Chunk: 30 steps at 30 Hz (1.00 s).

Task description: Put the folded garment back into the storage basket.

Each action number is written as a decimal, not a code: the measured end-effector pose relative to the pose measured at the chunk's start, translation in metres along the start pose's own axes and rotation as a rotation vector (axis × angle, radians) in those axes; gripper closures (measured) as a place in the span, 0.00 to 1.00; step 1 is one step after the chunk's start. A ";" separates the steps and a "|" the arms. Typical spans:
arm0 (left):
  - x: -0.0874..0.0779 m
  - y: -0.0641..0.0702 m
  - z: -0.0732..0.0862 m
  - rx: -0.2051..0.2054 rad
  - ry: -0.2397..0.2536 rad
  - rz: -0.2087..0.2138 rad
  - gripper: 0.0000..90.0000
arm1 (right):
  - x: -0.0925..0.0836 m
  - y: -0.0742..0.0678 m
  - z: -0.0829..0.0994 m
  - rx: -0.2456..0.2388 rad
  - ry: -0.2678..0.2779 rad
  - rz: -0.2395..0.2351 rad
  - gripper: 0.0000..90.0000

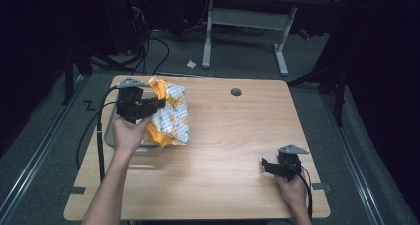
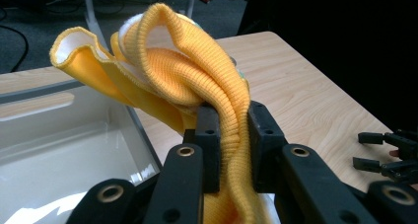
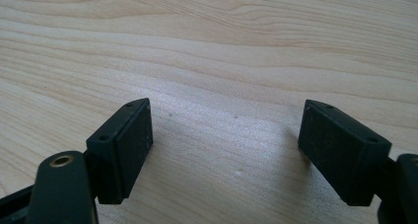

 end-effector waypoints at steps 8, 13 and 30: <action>-0.008 -0.013 0.004 -0.008 0.003 -0.017 0.87 | 0.000 0.000 0.000 0.001 0.000 0.000 0.24; -0.016 -0.022 0.004 -0.025 0.013 -0.024 0.87 | 0.000 0.000 0.000 0.002 0.001 0.000 0.24; -0.023 -0.047 0.007 -0.049 0.012 -0.057 0.88 | 0.000 0.000 0.000 0.002 0.001 0.000 0.24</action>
Point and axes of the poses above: each handheld gripper's, and its own axes: x roughly forward along the jaws, z roughly out of its underside, y roughly to its right, the point moved 4 cm from there along x, roughly forward along the jaws, and after that the axes turned 2 degrees about z, right-handed, at the moved point
